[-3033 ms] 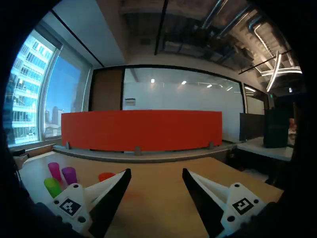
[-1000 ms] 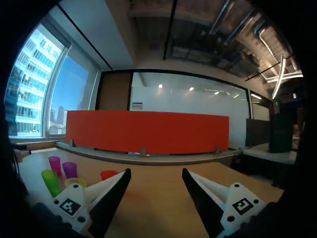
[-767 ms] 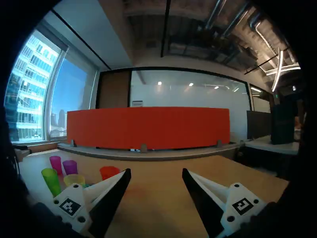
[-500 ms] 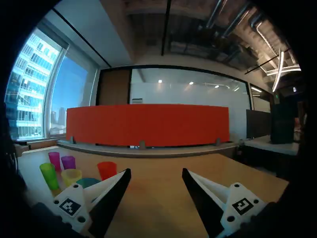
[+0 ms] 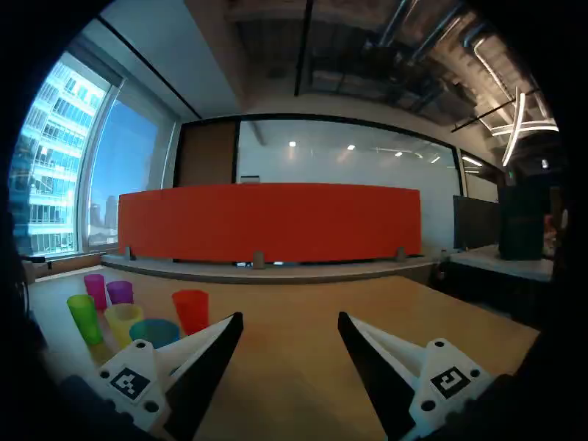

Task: Pour water

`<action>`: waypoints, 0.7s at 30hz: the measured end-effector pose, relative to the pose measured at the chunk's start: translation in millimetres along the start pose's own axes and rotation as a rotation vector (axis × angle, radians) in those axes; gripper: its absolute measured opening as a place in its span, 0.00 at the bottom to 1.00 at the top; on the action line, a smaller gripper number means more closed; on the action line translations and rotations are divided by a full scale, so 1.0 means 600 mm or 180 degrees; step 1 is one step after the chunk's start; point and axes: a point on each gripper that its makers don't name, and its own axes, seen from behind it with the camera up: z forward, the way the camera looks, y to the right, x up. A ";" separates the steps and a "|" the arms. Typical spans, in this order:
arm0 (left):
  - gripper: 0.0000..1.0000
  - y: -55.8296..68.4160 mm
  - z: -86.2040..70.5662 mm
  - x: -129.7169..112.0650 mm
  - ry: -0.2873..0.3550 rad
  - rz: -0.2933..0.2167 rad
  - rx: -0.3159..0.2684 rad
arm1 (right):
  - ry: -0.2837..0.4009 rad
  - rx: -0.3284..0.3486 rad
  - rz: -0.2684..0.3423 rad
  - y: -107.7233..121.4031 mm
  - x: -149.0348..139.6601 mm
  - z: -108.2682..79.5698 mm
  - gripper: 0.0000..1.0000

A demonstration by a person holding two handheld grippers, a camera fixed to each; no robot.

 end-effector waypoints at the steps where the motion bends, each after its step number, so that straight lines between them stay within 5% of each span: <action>1: 1.00 0.000 0.000 0.000 0.0000 0.0000 0.0000 | -0.0001 0.0006 -0.0002 -0.001 0.000 0.000 1.00; 21: 1.00 0.001 0.001 0.000 0.0000 -0.0001 0.0000 | -0.0012 0.0027 0.0004 -0.006 0.002 0.003 1.00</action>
